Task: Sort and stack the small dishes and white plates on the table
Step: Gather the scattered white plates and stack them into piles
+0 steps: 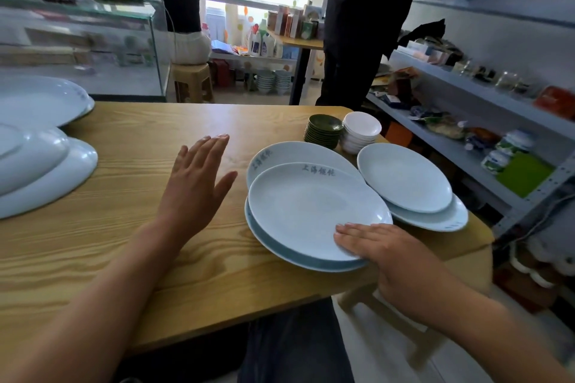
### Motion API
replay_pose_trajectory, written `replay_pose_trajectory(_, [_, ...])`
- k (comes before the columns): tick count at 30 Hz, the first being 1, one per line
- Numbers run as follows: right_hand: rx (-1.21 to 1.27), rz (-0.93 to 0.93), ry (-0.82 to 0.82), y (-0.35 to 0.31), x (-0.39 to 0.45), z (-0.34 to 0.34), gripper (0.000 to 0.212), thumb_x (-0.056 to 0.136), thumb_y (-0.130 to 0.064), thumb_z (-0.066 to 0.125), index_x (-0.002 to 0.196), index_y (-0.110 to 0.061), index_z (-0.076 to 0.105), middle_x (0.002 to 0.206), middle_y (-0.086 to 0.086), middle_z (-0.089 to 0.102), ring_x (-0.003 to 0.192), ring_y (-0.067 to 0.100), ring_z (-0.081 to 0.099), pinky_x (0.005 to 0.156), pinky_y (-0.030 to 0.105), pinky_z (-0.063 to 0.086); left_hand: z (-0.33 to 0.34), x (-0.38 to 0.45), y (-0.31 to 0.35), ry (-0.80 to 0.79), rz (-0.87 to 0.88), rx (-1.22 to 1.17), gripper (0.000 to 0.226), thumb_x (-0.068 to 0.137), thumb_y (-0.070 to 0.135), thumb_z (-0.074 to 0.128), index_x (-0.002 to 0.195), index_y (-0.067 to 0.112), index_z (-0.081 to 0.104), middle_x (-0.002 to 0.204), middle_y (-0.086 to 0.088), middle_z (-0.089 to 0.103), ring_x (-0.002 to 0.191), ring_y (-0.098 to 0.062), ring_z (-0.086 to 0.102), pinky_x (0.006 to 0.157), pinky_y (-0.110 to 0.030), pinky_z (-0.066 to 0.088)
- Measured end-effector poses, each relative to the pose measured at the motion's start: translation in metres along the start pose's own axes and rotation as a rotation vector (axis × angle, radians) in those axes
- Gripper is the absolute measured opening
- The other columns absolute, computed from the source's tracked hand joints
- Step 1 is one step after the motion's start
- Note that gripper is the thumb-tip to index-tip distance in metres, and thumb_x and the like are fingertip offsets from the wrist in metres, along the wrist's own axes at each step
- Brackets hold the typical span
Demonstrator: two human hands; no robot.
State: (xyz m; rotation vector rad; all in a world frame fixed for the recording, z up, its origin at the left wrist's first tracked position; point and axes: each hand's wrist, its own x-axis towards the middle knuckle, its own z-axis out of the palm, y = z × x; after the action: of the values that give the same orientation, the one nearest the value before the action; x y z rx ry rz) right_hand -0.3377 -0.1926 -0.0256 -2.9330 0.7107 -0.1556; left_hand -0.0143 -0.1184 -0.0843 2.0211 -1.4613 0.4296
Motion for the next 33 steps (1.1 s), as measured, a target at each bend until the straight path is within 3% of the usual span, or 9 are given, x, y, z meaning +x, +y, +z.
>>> replay_pose_trajectory(6, [0.049, -0.032, 0.221, -0.028, 0.015, -0.007, 0.074, 0.072, 0.016, 0.055, 0.136, -0.022, 0.053, 0.138, -0.007, 0.054, 0.131, 0.009, 0.046, 0.112, 0.032, 0.033, -0.005, -0.007, -0.008, 0.015, -0.006, 0.016, 0.054, 0.1, 0.03, 0.042, 0.149, 0.014, 0.027, 0.151, -0.01, 0.036, 0.143, -0.027, 0.027, 0.118, -0.051, 0.017])
replay_pose_trajectory(8, [0.076, -0.065, 0.26, -0.045, 0.028, -0.006, 0.074, 0.07, 0.016, 0.057, 0.135, -0.019, 0.055, 0.137, -0.004, 0.055, 0.131, 0.012, 0.047, 0.11, 0.028, 0.029, -0.01, -0.012, -0.01, 0.021, -0.025, 0.025, 0.054, 0.099, 0.026, 0.045, 0.149, 0.014, 0.027, 0.152, -0.009, 0.036, 0.143, -0.026, 0.026, 0.118, -0.051, 0.017])
replay_pose_trajectory(13, [0.079, -0.236, 0.358, -0.101, 0.071, 0.008, 0.06, 0.062, 0.003, 0.055, 0.12, -0.011, 0.066, 0.121, 0.003, 0.067, 0.118, 0.019, 0.06, 0.1, 0.034, 0.041, -0.033, -0.033, -0.021, 0.044, -0.043, 0.073, 0.054, 0.095, 0.027, 0.043, 0.147, 0.015, 0.03, 0.151, -0.009, 0.037, 0.143, -0.025, 0.027, 0.116, -0.055, 0.02])
replay_pose_trajectory(17, [0.153, -0.345, 0.36, -0.146, 0.104, 0.018, 0.062, 0.073, 0.009, 0.052, 0.131, -0.013, 0.058, 0.132, 0.003, 0.06, 0.129, 0.017, 0.05, 0.107, 0.03, 0.03, -0.059, -0.056, -0.045, 0.033, -0.057, 0.157, 0.056, 0.091, 0.033, 0.035, 0.144, 0.014, 0.035, 0.149, -0.009, 0.04, 0.142, -0.025, 0.028, 0.114, -0.057, 0.024])
replay_pose_trajectory(19, [0.214, -0.376, 0.341, -0.166, 0.124, 0.024, 0.064, 0.075, 0.012, 0.054, 0.133, -0.014, 0.056, 0.134, 0.003, 0.059, 0.131, 0.017, 0.048, 0.109, 0.034, 0.033, -0.075, -0.067, -0.065, 0.073, -0.078, 0.172, 0.051, 0.092, 0.028, 0.036, 0.14, 0.013, 0.041, 0.145, -0.009, 0.044, 0.141, -0.025, 0.031, 0.114, -0.055, 0.024])
replay_pose_trajectory(23, [0.333, -0.313, 0.298, -0.195, 0.167, 0.046, 0.07, 0.068, 0.014, 0.046, 0.13, -0.016, 0.058, 0.129, 0.003, 0.062, 0.123, 0.021, 0.053, 0.104, 0.035, 0.037, -0.101, -0.086, -0.1, 0.198, -0.16, 0.202, 0.042, 0.09, 0.019, 0.037, 0.128, 0.01, 0.053, 0.137, -0.008, 0.052, 0.136, -0.024, 0.039, 0.113, -0.054, 0.026])
replay_pose_trajectory(26, [0.404, -0.266, 0.259, -0.218, 0.2, 0.065, 0.071, 0.069, 0.013, 0.044, 0.131, -0.017, 0.057, 0.13, 0.002, 0.061, 0.121, 0.022, 0.053, 0.103, 0.034, 0.039, -0.117, -0.093, -0.128, 0.245, -0.287, 0.271, 0.042, 0.088, 0.025, 0.04, 0.126, 0.01, 0.052, 0.136, -0.009, 0.052, 0.134, -0.027, 0.04, 0.113, -0.054, 0.026])
replay_pose_trajectory(30, [0.437, -0.219, 0.244, -0.241, 0.242, 0.088, 0.065, 0.073, 0.008, 0.044, 0.132, -0.016, 0.055, 0.13, 0.003, 0.059, 0.12, 0.024, 0.052, 0.101, 0.035, 0.04, -0.128, -0.095, -0.168, 0.151, -0.473, 0.398, 0.061, 0.076, 0.039, 0.052, 0.132, 0.016, 0.046, 0.141, -0.01, 0.046, 0.136, -0.032, 0.036, 0.108, -0.06, 0.028])
replay_pose_trajectory(33, [0.422, -0.181, 0.207, -0.244, 0.262, 0.104, 0.054, 0.081, 0.001, 0.045, 0.131, -0.018, 0.054, 0.13, 0.002, 0.058, 0.121, 0.023, 0.049, 0.102, 0.035, 0.039, -0.13, -0.095, -0.184, 0.111, -0.584, 0.432, 0.075, 0.066, 0.029, 0.051, 0.14, 0.017, 0.041, 0.147, -0.011, 0.04, 0.14, -0.033, 0.028, 0.112, -0.061, 0.02])
